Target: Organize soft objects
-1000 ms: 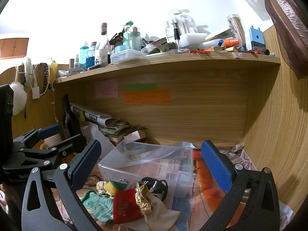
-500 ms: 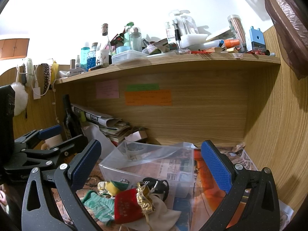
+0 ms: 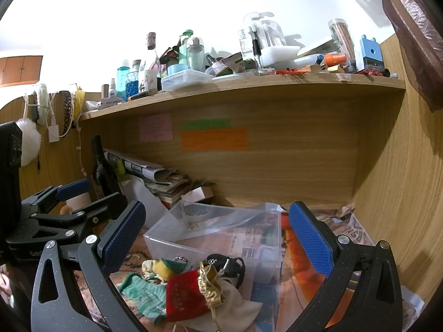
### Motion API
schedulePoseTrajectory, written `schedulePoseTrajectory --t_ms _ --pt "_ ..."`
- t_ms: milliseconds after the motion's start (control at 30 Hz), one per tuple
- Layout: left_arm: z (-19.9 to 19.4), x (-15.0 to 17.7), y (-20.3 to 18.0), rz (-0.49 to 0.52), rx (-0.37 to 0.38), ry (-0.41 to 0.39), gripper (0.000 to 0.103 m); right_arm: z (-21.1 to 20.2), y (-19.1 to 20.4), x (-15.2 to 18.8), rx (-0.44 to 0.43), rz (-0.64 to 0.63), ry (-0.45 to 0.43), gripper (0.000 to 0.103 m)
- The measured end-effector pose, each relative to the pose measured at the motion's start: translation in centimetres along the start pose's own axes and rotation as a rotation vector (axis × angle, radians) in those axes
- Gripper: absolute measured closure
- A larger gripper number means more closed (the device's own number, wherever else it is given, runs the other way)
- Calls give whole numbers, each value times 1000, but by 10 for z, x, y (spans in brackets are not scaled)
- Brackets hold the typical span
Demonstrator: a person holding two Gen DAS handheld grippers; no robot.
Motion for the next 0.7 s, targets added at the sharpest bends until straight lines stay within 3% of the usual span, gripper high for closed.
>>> schedulePoseTrajectory --t_ms 300,367,433,700 --pt "10 10 9 -13 8 51 0 12 0 12 -25 4 47 0" --pt "14 17 11 -9 6 75 7 15 0 19 -31 3 72 0" --pt "18 25 13 -6 1 112 16 17 -1 27 -35 -1 101 3" --pt "34 66 27 -19 0 263 25 32 -1 61 -96 19 250 22"
Point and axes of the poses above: each gripper's, at about its wrist camera, not at the fingertips, and z roughly the way its jaws point, y to its left, x to its underside, the point moved 4 cm from there along z, roughly the way its jaws point, and after that the axes turned 6 degrees about -z, right-handed, at the moved point
